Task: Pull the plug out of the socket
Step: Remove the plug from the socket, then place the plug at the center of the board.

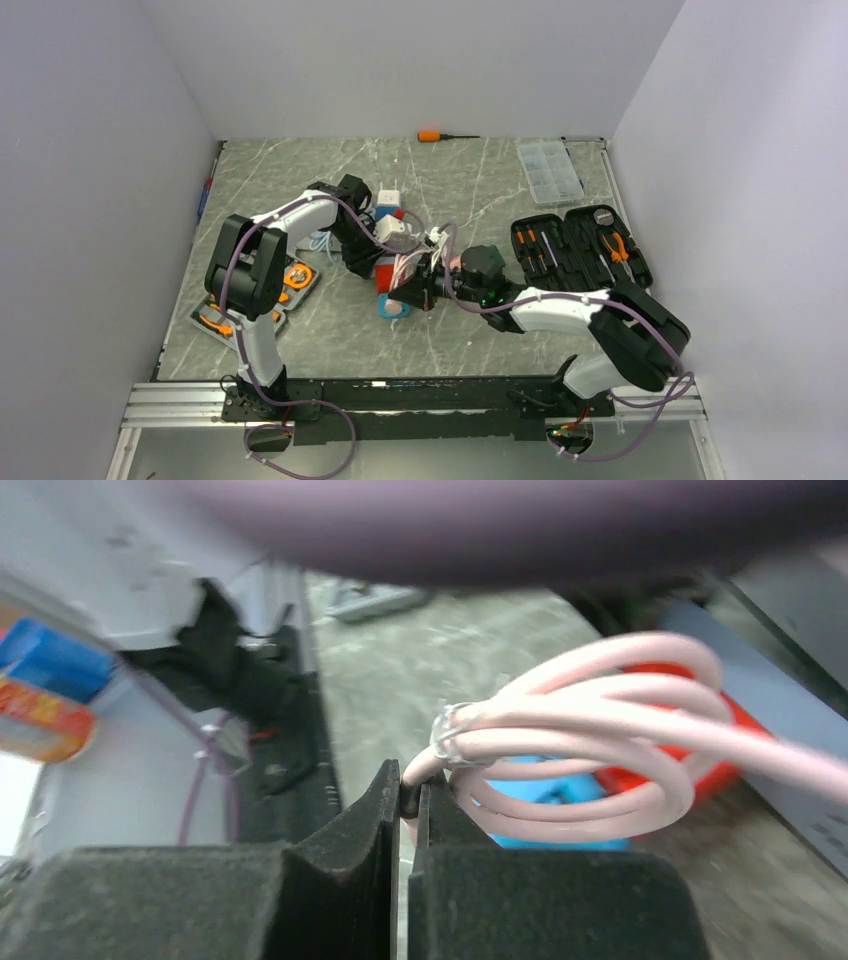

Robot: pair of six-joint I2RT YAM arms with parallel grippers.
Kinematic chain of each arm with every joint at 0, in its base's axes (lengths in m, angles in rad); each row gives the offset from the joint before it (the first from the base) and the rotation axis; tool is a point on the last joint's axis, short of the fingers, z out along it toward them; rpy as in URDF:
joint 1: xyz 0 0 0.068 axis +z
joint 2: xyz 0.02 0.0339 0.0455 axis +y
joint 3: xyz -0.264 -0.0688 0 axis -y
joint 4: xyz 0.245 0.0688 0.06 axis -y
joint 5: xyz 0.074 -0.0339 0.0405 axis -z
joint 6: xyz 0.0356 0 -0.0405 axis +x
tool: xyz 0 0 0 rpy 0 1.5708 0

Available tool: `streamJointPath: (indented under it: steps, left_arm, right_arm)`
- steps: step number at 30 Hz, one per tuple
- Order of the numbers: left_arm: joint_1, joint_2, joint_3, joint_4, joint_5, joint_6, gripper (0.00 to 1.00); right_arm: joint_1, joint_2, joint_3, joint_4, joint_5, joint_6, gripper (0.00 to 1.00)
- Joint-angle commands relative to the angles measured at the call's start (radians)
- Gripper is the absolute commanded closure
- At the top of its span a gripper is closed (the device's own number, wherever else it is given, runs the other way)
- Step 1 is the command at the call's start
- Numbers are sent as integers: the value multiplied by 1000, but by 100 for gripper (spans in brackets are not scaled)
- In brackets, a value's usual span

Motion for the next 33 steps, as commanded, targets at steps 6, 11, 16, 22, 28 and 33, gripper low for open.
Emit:
streamJointPath:
  steps: [6,11,16,22,28,33]
  left_arm:
    - [4,-19,31,131,110,-74,100]
    - [2,-34,18,47,103,28,100]
    - [4,-67,-6,-59,139,137,100]
    - [7,-132,-73,-226,149,332,100]
    - [6,-181,-106,-290,167,390,100]
    - [7,-213,-120,-294,175,384,100]
  right_arm:
    - [55,-72,15,78,-191,-30,100]
    - [-79,-109,-2,-30,-164,-81,100]
    - [-199,-126,6,-134,-18,-84,100]
    - [-236,-140,18,-362,159,-123,100]
    - [-238,-105,76,-598,526,-154,100]
    - [-241,17,246,-733,719,-171,100]
